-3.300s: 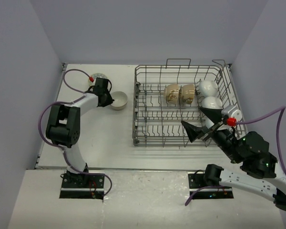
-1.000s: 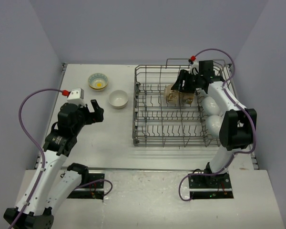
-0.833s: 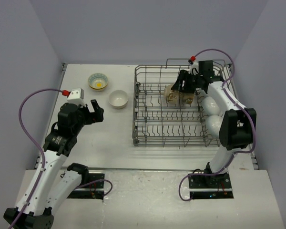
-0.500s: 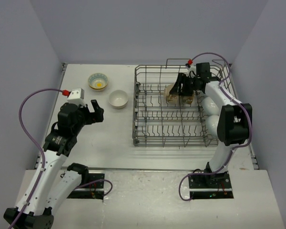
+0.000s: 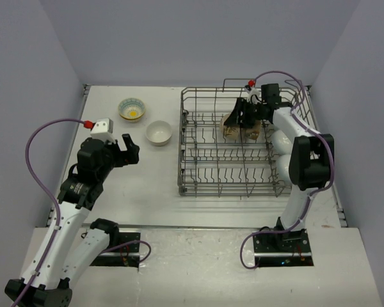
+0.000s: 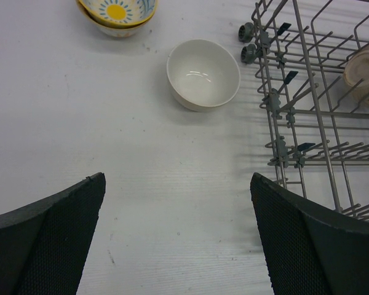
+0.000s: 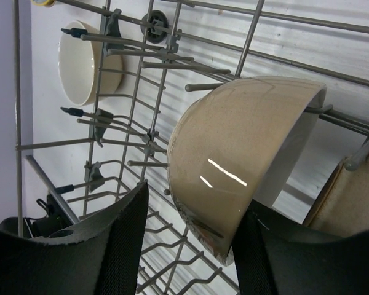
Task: Unload the bowls from the dish rack
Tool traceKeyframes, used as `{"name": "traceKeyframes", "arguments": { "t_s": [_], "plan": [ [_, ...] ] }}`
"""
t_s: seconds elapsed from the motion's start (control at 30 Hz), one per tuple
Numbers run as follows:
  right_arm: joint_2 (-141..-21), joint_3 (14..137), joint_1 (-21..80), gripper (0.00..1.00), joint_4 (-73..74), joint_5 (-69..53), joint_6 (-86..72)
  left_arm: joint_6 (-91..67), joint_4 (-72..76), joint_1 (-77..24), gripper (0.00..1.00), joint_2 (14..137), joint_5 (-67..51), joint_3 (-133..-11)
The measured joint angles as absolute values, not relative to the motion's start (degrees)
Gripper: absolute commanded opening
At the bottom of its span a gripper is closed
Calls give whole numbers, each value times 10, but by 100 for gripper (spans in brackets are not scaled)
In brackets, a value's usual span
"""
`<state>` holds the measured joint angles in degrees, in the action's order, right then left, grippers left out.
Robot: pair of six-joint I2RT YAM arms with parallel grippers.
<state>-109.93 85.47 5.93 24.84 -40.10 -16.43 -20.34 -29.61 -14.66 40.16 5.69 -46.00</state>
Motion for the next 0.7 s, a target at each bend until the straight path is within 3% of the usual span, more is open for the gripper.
{"name": "traceKeyframes", "arguments": {
  "t_s": [0.13,0.43,0.7],
  "plan": [
    [-1112,858,59,49,246,-418,-164,-203,-296,-147,100,401,57,-460],
    [-1122,858,51,22,241,-460,-169,-203,-296,-147,100,400,53,-460],
    [-1125,852,48,5,226,-481,-173,-203,-295,-147,100,400,51,-457]
  ]
}}
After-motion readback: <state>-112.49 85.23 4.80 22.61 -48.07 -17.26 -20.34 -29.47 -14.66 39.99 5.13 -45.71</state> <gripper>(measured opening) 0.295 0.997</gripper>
